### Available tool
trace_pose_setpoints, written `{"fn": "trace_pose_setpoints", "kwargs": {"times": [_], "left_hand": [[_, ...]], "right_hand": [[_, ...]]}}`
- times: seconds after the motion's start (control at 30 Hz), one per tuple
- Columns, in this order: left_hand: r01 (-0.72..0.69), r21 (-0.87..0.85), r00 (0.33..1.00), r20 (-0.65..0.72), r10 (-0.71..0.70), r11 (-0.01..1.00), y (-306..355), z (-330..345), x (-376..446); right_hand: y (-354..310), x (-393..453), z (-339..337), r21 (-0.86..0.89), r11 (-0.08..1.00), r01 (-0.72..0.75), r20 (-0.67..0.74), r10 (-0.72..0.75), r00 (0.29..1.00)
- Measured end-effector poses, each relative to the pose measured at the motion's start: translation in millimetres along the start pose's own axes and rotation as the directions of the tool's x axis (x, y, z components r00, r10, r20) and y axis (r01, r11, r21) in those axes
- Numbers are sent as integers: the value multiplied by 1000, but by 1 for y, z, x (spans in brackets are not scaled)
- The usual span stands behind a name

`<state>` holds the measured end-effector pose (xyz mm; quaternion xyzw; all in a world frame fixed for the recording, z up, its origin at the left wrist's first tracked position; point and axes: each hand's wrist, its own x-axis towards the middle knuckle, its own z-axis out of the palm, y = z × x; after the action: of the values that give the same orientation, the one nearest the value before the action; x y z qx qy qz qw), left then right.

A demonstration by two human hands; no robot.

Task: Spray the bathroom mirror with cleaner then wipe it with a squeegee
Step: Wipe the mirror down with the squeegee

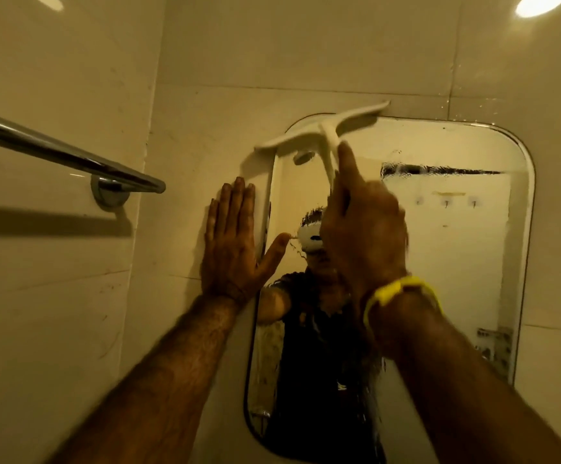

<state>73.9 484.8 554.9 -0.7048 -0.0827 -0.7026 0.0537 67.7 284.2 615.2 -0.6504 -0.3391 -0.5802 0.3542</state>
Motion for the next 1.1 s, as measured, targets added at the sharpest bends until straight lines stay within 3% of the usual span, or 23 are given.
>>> {"fn": "trace_pose_setpoints", "kwargs": {"times": [0.1, 0.3, 0.4, 0.5, 0.7, 0.83, 0.93, 1.0, 1.1], "left_hand": [[12, -2, 1000, 10, -12, 1000, 1, -3, 1], [-4, -22, 1000, 3, 4, 1000, 0, -2, 0], [-13, -11, 1000, -7, 13, 1000, 0, 1, 0], [-12, 18, 1000, 0, 12, 1000, 1, -1, -1], [-21, 12, 1000, 13, 20, 1000, 2, -5, 1], [-31, -42, 1000, -6, 31, 999, 5, -3, -1], [5, -56, 997, -71, -9, 998, 8, -9, 7], [-14, -85, 996, -94, 6, 996, 13, -11, 18], [-163, -62, 986, -35, 161, 985, 16, -7, 22]], "right_hand": [[1, 12, 0, 1, 999, -36, -9, 36, 999], [22, -79, -20, -17, 999, -39, 115, 41, 993], [16, -34, -18, -49, 999, -11, 34, 13, 999], [10, 9, -16, -40, 996, -77, -9, 77, 997], [22, -89, -29, -37, 996, -86, 131, 90, 987], [21, -38, -25, -100, 994, -38, 0, 39, 999], [17, 12, -18, -74, 992, -97, -53, 94, 994], [19, 5, -12, -69, 989, -129, -74, 124, 990], [22, -48, -4, -63, 991, -119, -51, 116, 992]]}}
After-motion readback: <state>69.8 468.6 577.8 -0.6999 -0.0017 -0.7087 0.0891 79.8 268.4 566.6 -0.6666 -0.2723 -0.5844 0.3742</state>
